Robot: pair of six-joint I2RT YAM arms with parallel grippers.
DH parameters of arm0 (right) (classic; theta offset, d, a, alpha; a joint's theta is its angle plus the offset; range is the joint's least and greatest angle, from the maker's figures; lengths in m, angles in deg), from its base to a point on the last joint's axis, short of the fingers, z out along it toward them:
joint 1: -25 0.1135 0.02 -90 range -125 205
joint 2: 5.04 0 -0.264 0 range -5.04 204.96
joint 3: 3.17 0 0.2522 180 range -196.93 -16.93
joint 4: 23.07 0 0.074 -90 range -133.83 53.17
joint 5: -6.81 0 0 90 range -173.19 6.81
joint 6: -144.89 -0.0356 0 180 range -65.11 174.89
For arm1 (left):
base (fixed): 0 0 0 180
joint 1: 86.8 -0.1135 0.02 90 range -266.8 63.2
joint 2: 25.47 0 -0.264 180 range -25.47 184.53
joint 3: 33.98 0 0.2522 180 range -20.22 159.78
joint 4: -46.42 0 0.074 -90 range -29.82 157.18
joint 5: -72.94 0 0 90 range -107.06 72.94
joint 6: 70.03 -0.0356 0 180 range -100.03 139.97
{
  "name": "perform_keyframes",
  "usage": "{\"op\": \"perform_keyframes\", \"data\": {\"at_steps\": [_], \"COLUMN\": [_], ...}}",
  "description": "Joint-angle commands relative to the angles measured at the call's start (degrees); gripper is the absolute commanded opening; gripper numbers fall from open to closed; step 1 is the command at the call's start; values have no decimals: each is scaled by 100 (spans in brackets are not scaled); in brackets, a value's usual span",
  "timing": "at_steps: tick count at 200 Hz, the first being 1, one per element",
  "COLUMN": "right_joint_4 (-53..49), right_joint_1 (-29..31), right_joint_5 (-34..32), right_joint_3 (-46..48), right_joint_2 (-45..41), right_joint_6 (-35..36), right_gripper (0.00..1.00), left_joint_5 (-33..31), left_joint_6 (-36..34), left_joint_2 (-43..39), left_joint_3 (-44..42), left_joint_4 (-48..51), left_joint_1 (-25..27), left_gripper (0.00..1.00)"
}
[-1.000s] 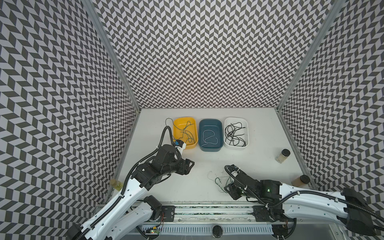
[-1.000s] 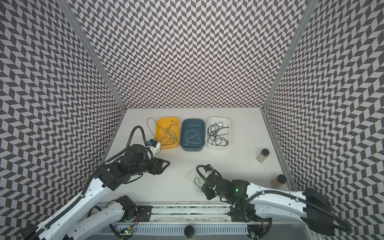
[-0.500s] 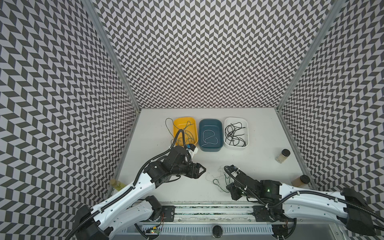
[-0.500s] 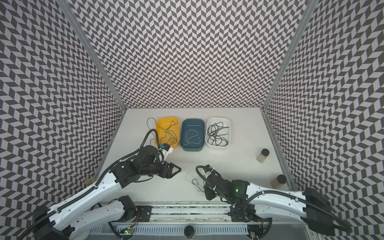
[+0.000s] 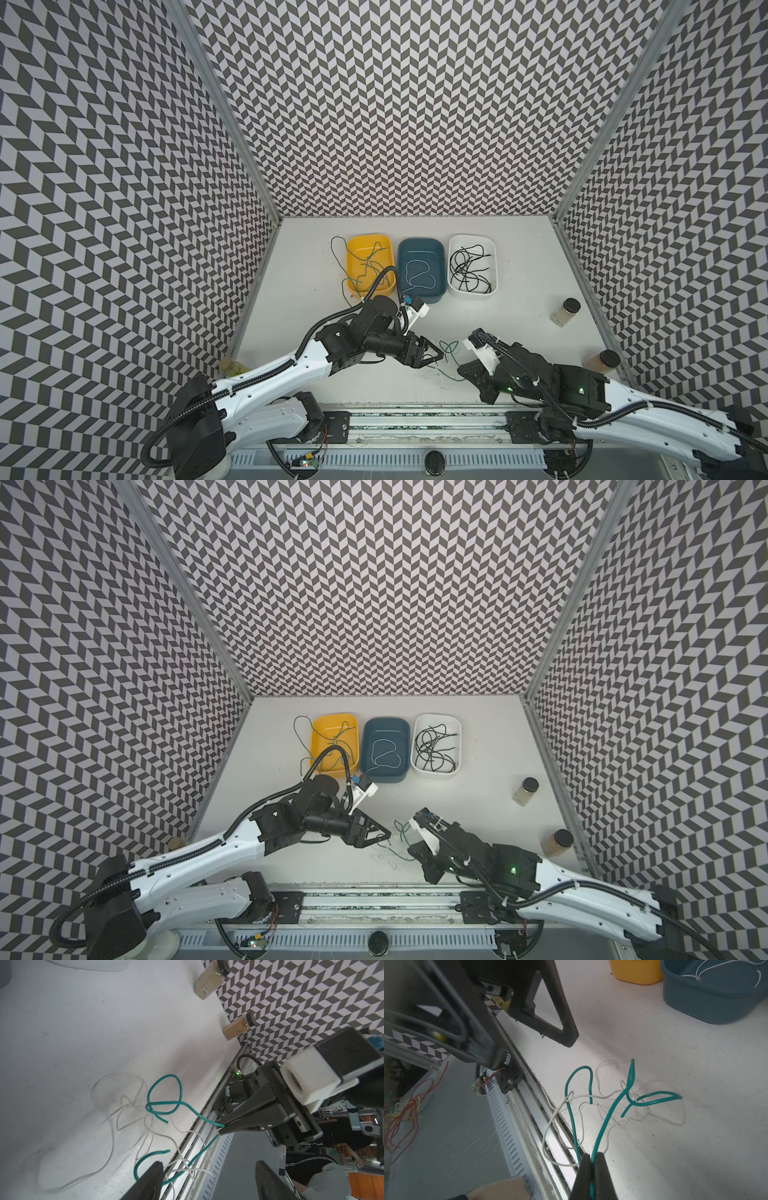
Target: Untangle the cables
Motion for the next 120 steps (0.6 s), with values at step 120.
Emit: {"op": "perform_keyframes", "data": {"at_steps": [120], "right_joint_4": [-567], "right_joint_1": [12], "right_joint_5": [-602], "right_joint_3": [-1114], "right_joint_2": [355], "right_joint_6": [739], "right_gripper": [0], "left_joint_5": [396], "left_joint_6": [-711], "left_joint_2": [767], "left_joint_3": [488], "left_joint_4": [178], "left_joint_1": [744], "left_gripper": [70]}}
